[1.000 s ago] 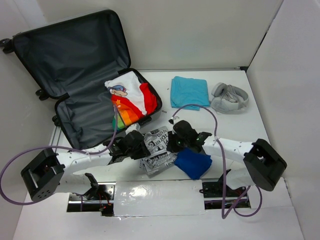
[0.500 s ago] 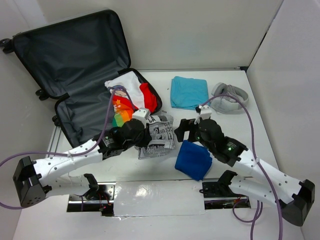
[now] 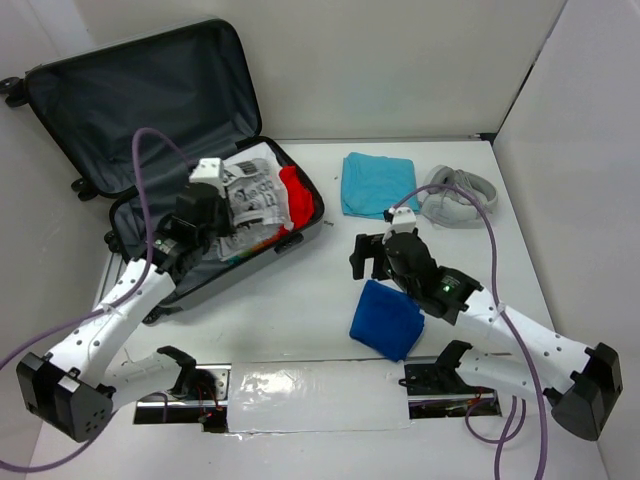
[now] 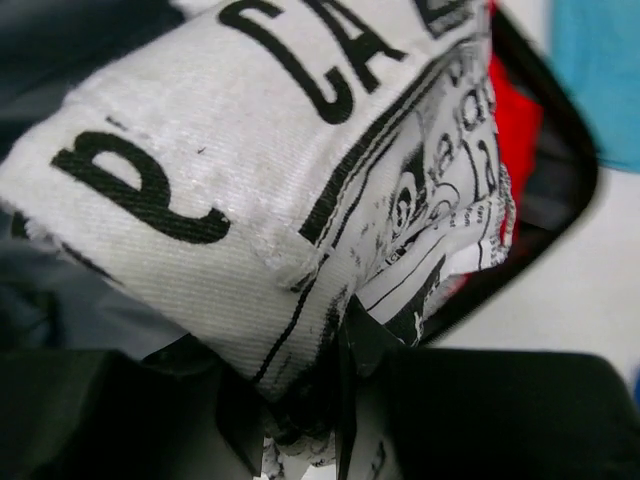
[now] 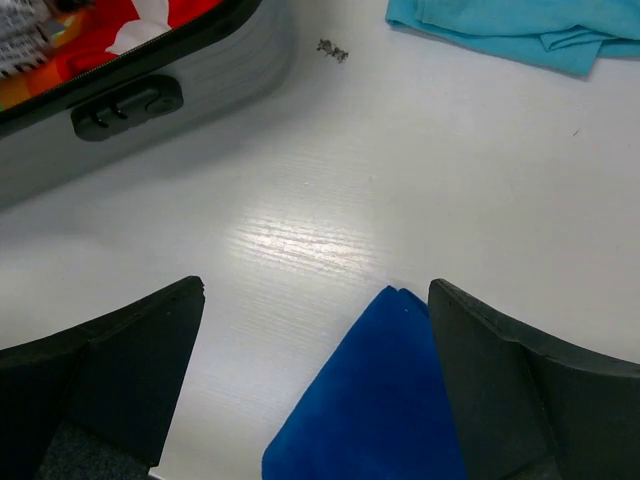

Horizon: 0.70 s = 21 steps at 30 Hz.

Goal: Pack the luggage

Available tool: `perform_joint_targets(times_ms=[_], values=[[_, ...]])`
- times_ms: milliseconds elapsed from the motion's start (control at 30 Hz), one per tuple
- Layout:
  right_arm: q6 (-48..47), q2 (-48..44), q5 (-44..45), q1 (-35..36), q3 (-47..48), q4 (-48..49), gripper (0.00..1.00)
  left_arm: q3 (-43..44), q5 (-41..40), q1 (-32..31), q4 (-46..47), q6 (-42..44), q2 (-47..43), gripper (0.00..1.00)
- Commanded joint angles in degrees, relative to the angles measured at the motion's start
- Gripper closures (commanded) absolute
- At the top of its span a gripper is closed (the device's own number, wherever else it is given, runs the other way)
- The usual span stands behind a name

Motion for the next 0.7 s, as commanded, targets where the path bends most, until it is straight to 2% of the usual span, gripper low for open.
perform_joint_targets(times_ms=[0, 67, 167, 233, 367, 667], values=[[-1.63, 1.21, 0.54, -0.28, 4.04, 1.34, 0.0, 3.08, 4.76, 7.45, 3.56, 5.01, -1.44, 1.0], [-2.25, 2.78, 0.54, -0.8, 4.58, 1.86, 0.0, 2.29, 7.48, 13.43, 5.14, 5.8, -0.75, 1.0], [-2.87, 4.45, -1.56, -1.33, 5.36, 2.39, 0.0, -0.51, 20.63, 23.08, 8.46, 9.83, 1.44, 1.0], [-3.66, 5.33, -1.57, -1.33, 6.06, 2.39, 0.0, -1.23, 22.08, 24.51, 9.44, 11.42, 2.07, 1.0], [-4.71, 7.62, -2.1, -2.38, 6.69, 2.39, 0.0, -4.66, 26.9, 33.11, 15.41, 13.97, 6.02, 1.0], [-6.47, 13.15, -4.65, -2.91, 9.93, 3.01, 0.01, -5.89, 22.43, 41.3, 21.49, 14.07, 18.76, 1.0]])
